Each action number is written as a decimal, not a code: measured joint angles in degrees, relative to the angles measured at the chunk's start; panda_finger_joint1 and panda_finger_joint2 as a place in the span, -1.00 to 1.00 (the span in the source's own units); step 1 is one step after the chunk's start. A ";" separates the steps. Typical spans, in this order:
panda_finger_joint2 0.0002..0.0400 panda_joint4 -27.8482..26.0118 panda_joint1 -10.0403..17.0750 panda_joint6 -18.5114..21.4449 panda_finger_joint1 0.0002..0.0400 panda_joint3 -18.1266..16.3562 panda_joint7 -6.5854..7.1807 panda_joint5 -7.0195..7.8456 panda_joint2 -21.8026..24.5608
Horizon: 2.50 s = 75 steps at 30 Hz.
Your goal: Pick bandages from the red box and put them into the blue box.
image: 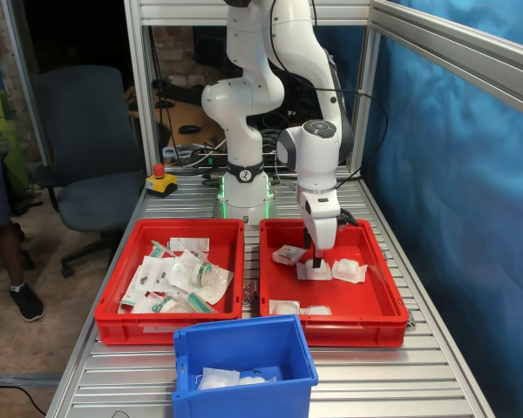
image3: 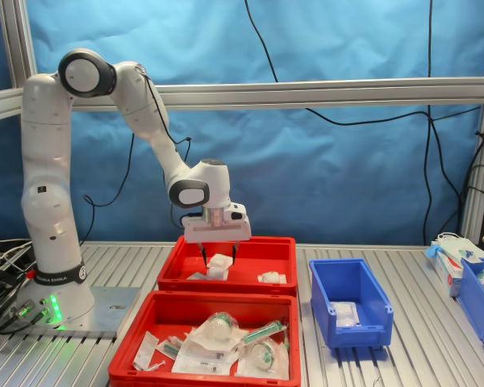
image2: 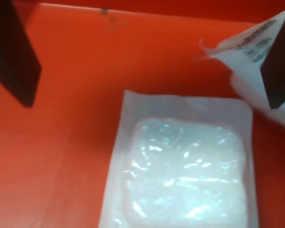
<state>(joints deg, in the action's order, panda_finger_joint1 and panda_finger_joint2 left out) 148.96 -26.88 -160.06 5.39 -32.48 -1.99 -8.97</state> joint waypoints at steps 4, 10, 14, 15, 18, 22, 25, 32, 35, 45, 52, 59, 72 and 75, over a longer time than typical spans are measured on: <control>1.00 0.00 -0.01 -1.44 1.00 0.00 0.00 0.00 -0.67; 1.00 0.00 -0.01 -2.96 1.00 0.00 0.00 0.00 -2.04; 1.00 0.00 -0.01 -3.24 1.00 0.00 0.00 0.00 -2.39; 1.00 0.00 -0.01 -3.29 1.00 0.00 0.00 0.00 -2.44; 1.00 0.00 -0.01 -3.49 1.00 0.00 0.00 0.00 -2.58; 1.00 -0.01 -0.01 -3.63 1.00 0.00 0.00 0.00 -2.64; 1.00 -0.04 -0.01 -3.69 1.00 0.00 0.00 0.00 -2.75; 1.00 -1.16 -0.02 -3.79 1.00 0.06 0.00 0.00 -4.13; 1.00 -1.97 -0.02 -3.80 1.00 0.14 0.00 0.00 -5.04; 1.00 -4.61 -0.02 -3.81 1.00 0.79 0.00 0.00 -7.26; 1.00 -5.91 -0.02 -3.81 1.00 1.25 0.00 0.00 -8.01; 1.00 -6.38 -0.02 -3.81 1.00 1.40 0.00 0.00 -8.38; 1.00 -6.60 -0.02 -3.81 1.00 1.53 0.00 0.00 -8.53; 1.00 -6.60 -0.02 -3.81 1.00 1.54 0.00 0.00 -8.53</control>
<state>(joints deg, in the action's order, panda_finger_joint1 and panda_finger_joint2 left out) 142.36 -26.90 -163.87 6.93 -32.48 -1.99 -17.50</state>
